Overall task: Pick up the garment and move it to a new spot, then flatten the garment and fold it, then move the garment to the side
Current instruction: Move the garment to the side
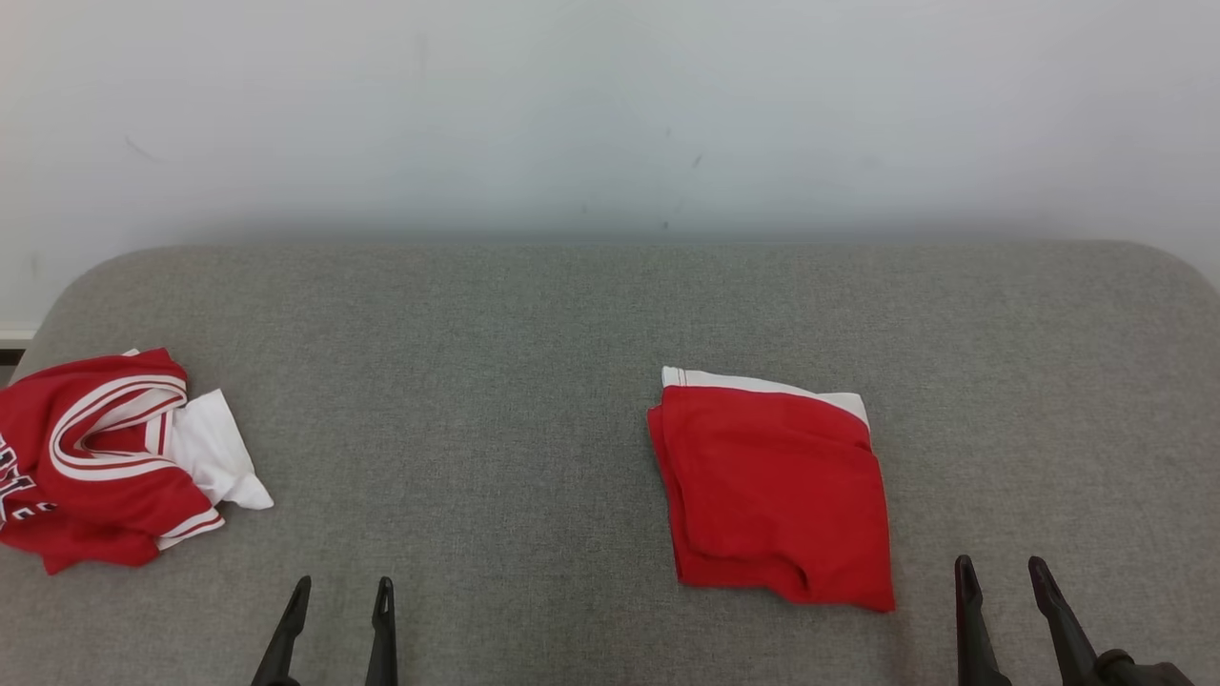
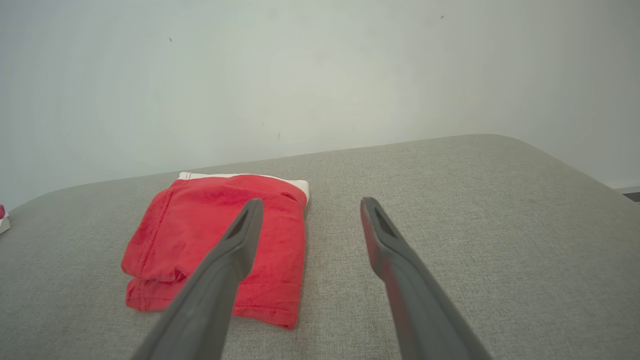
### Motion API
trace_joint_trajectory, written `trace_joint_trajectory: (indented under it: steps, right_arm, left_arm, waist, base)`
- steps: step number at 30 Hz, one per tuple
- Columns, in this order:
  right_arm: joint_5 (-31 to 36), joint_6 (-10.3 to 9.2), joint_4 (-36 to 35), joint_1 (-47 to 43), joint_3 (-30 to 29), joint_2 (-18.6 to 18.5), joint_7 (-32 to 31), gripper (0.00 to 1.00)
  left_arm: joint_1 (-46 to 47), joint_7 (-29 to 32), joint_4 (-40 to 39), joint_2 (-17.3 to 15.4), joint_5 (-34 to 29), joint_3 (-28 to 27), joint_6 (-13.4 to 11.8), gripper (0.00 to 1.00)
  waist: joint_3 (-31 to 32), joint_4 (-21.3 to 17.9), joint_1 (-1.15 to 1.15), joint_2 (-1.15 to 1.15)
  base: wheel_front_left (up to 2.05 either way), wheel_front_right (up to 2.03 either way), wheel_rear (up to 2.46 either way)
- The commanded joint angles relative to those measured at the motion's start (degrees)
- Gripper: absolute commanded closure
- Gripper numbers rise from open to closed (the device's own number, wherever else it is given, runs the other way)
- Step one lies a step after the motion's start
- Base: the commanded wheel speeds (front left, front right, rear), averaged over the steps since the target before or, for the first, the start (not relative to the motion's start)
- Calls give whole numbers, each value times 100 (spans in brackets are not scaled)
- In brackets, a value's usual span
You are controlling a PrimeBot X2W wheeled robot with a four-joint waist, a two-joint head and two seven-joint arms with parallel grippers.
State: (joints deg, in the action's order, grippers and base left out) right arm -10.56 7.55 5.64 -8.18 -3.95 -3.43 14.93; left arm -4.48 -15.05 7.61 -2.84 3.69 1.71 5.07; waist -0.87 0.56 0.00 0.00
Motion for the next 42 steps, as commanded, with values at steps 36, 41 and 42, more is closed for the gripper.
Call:
trace_joint_trajectory:
  steps: [36, 41, 42]
  right_arm:
    - [-898, -10, 6045, 4059, 1212, -307, -584, 53]
    - [-1041, -12, 6298, 4272, 1352, -526, -479, 100]
    - [-1059, -13, 6324, 4300, 1383, -593, -443, 100]
  left_arm:
    - [310, -23, 220, -6, 194, 449, -19, 0]
    - [444, -23, 236, -6, 208, 504, -20, 0]
    - [456, -23, 223, -6, 219, 499, -27, 0]
  waist:
    - [-348, 450, 0, 0]
    - [-457, 488, 0, 0]
    - [-478, 483, 0, 0]
  base:
    - [0, 0, 0]
    - [0, 0, 0]
    - [0, 0, 0]
